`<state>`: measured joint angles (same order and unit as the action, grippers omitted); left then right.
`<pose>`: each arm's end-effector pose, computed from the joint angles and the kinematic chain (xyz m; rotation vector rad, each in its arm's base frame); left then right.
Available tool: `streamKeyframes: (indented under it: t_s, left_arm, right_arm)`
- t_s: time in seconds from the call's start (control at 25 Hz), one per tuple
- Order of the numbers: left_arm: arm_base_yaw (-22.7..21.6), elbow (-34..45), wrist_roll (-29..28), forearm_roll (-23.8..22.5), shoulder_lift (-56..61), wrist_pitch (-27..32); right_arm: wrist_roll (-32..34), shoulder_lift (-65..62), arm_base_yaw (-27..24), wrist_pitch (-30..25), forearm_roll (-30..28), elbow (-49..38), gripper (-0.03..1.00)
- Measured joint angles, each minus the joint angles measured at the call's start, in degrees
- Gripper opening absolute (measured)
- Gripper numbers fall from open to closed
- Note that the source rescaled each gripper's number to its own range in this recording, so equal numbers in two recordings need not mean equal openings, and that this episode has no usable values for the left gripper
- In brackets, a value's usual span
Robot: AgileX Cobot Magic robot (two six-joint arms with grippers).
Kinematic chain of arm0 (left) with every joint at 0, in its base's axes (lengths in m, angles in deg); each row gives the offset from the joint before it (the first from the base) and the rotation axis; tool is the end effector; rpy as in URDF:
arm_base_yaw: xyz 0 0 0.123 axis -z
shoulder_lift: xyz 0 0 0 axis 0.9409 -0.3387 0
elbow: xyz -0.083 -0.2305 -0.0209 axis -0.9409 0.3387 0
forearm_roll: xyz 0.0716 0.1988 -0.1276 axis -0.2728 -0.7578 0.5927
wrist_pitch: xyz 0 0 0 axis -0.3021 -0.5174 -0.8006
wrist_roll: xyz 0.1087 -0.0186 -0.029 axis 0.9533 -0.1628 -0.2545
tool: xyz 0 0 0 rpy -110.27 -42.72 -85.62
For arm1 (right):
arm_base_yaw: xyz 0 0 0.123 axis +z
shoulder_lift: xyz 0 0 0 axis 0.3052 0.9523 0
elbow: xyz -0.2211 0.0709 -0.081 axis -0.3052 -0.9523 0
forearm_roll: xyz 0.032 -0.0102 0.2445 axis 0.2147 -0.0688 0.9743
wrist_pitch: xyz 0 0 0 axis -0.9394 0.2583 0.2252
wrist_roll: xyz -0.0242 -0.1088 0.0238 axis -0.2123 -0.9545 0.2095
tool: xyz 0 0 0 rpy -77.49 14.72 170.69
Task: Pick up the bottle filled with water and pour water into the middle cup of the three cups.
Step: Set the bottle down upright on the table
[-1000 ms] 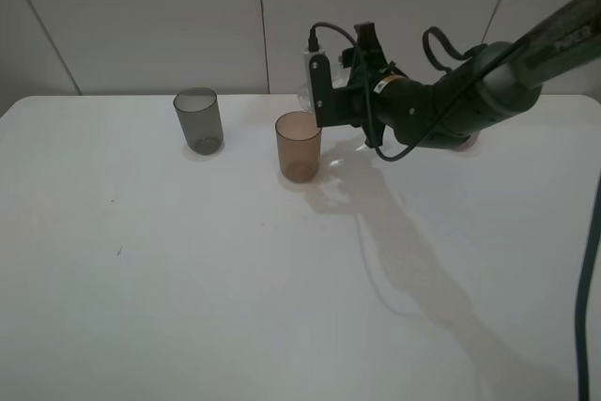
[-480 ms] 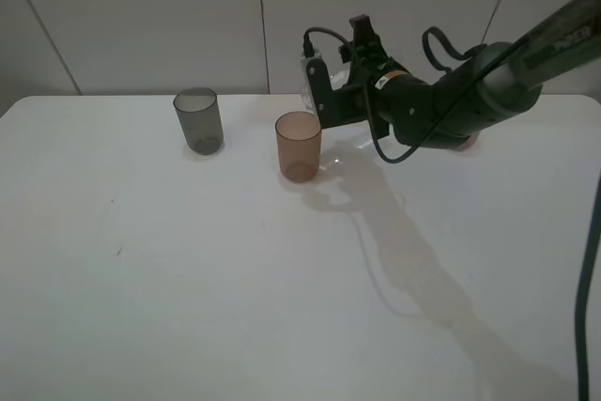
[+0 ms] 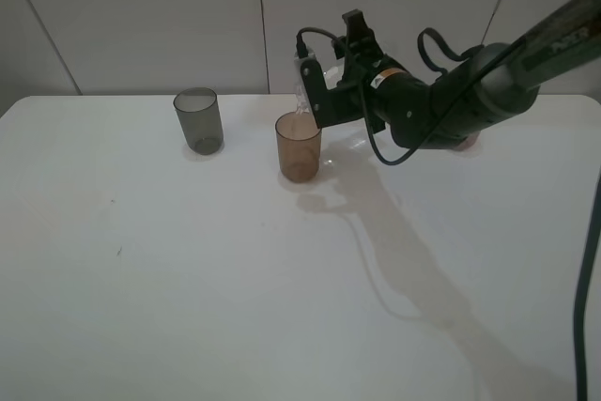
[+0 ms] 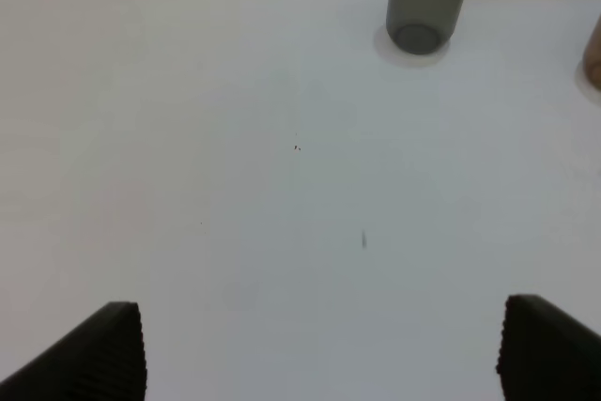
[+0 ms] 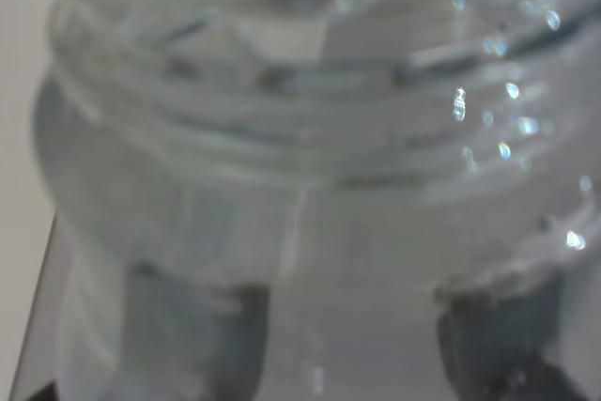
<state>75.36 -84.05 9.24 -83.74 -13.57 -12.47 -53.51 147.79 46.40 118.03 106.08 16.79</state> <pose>0.0495 -0.0045 0.2654 0.0705 2.0360 -0.0697 0.3831 0.1824 0.1015 -1.6988 0.9731 -1.0568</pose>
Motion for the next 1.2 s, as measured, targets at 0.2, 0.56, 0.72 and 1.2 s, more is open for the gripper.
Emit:
streamKeyframes:
  t_s: [0.2,0.56,0.72,1.2]
  left_arm:
    - [0.0,0.0,0.0,0.0,0.0,0.0]
    - [0.0,0.0,0.0,0.0,0.0,0.0]
    - [0.0,0.0,0.0,0.0,0.0,0.0]
    - [0.0,0.0,0.0,0.0,0.0,0.0]
  right_arm:
    - [0.0,0.0,0.0,0.8,-0.2,0.0,0.01]
    - [-0.8,0.0,0.0,1.9,-0.9,0.0,0.01]
    - [-3.7,0.0,0.0,2.1,-1.0,0.0,0.01]
    - [-7.4,0.0,0.0,3.8,-2.4,0.0,0.01]
